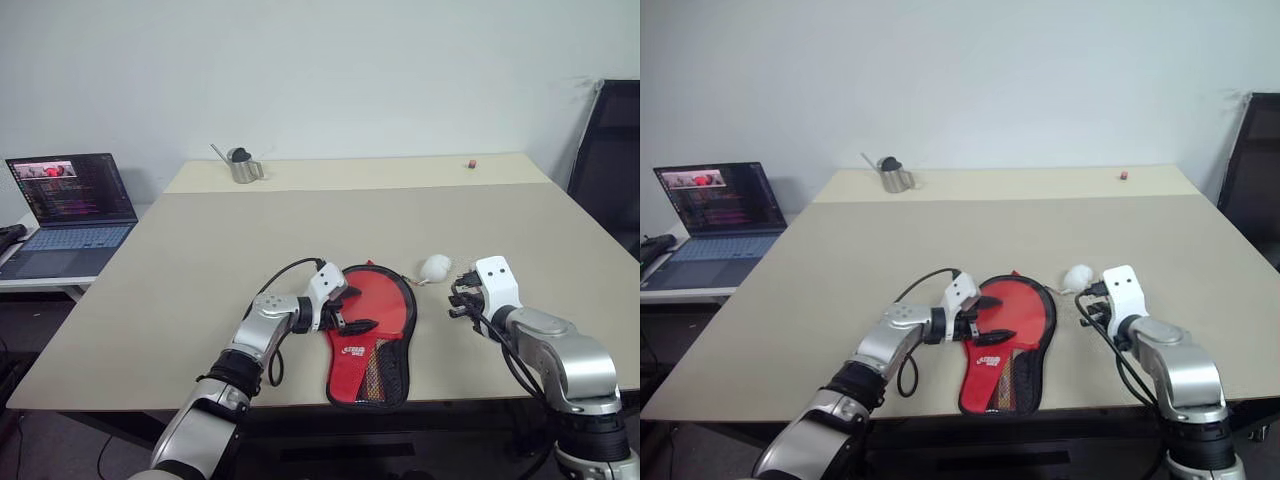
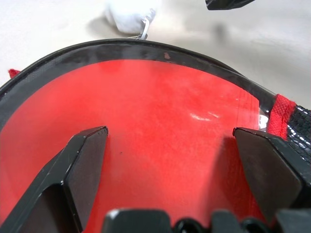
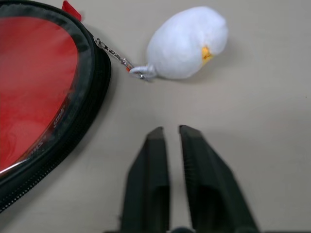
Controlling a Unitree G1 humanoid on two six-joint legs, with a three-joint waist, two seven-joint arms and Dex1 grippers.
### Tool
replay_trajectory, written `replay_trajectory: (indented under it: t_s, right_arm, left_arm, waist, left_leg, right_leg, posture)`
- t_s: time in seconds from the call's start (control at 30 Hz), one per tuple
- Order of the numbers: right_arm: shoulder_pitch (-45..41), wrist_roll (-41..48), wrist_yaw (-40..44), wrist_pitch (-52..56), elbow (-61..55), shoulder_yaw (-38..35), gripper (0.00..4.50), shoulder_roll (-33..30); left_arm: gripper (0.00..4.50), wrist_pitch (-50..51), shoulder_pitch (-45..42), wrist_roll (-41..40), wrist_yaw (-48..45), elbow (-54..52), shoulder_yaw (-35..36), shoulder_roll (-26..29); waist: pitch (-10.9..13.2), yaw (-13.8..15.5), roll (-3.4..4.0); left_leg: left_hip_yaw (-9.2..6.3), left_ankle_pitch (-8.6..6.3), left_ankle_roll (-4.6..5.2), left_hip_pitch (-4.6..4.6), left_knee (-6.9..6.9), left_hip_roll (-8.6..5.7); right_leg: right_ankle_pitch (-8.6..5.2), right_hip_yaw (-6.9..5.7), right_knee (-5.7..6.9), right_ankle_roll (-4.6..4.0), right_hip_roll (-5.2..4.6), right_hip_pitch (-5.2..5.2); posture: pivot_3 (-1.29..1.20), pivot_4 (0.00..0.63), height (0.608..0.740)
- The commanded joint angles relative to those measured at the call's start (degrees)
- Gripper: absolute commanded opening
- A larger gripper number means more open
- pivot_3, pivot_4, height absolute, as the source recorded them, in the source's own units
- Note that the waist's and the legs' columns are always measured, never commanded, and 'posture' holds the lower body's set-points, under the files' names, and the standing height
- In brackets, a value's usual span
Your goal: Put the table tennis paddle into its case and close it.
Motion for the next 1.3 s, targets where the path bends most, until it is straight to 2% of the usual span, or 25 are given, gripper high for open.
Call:
replay_trajectory:
  t_s: [0.03,0.13,0.27,0.53,0.7,0.93,1.27,1.3]
  right_arm:
    - [-0.3,2.5,1.9,-2.3,-2.9,-2.8,1.95,-1.9]
    - [-4.3,5.1,2.6,-3.5,-0.1,-6.3,3.0,-2.1]
    - [-11.5,5.6,1.5,-7.6,8.7,-6.8,4.32,-1.2]
    - [-23.4,1.9,-0.7,-22.1,34.2,-3.6,4.32,1.1]
    - [-25.8,-0.3,-0.2,-27.4,44.7,-0.7,4.32,0.9]
    - [-23.9,1.5,2.1,-20.0,41.9,0.0,4.32,0.9]
    - [-19.8,1.2,2.3,-17.4,37.0,2.2,4.32,1.7]
    - [-19.4,1.1,2.2,-17.4,36.5,2.4,4.16,1.8]
  left_arm:
    - [4.5,1.0,1.4,2.4,0.8,3.7,-0.8,0.0]
    - [4.5,0.7,1.3,2.4,1.0,4.0,-0.7,-0.2]
    - [4.5,0.6,1.4,2.2,1.1,3.6,-0.7,-0.5]
    - [4.5,0.3,1.1,2.2,1.2,3.1,-0.2,-0.6]
    - [4.5,0.5,1.5,2.2,1.5,2.2,0.1,-0.4]
    - [4.5,1.0,2.5,2.2,1.9,0.9,0.5,0.0]
    - [4.5,0.5,1.0,2.4,2.1,1.4,0.5,-0.5]
    - [4.5,0.4,0.8,2.4,2.1,1.1,0.5,-0.5]
  waist:
    - [0.0,0.0,0.0]
    - [0.0,-0.1,0.0]
    - [0.0,-0.1,0.0]
    - [0.0,-0.1,0.03]
    - [0.0,-0.1,0.03]
    - [0.0,-0.1,0.05]
    - [0.0,-0.1,0.05]
    - [0.0,-0.1,0.05]
  left_leg:
    - [0.0,0.0,0.0,-0.01,0.0,0.0]
    - [-0.01,0.0,0.0,-0.02,-0.02,0.0]
    - [-0.01,0.01,0.02,0.01,-0.02,-0.01]
    - [-0.06,0.01,0.02,-0.06,-0.16,-0.05]
    - [-0.05,0.01,0.02,-0.06,-0.29,-0.06]
    - [-0.07,0.01,0.01,-0.07,-0.41,-0.05]
    - [-0.08,0.01,0.01,-0.07,-0.45,-0.05]
    - [-0.08,0.01,0.01,-0.07,-0.45,-0.05]
  right_leg:
    - [0.0,-0.01,-0.02,0.0,0.0,0.0]
    - [0.0,-0.03,-0.06,0.0,0.0,0.01]
    - [0.01,-0.08,-0.06,0.01,0.0,0.05]
    - [0.12,-0.24,-0.42,-0.18,0.01,0.12]
    - [0.18,-0.28,-0.49,-0.3,0.02,0.1]
    - [0.2,-0.2,-0.53,-0.32,0.01,0.02]
    - [0.15,-0.22,-0.55,-0.25,0.01,0.02]
    - [0.15,-0.21,-0.55,-0.25,0.01,0.02]
  posture:
    - [0.0,0.15,0.74]
    - [0.0,0.15,0.74]
    - [0.0,0.15,0.74]
    - [0.0,0.15,0.74]
    - [0.0,0.15,0.74]
    - [0.0,0.15,0.74]
    - [0.0,0.15,0.74]
    - [0.0,0.15,0.74]
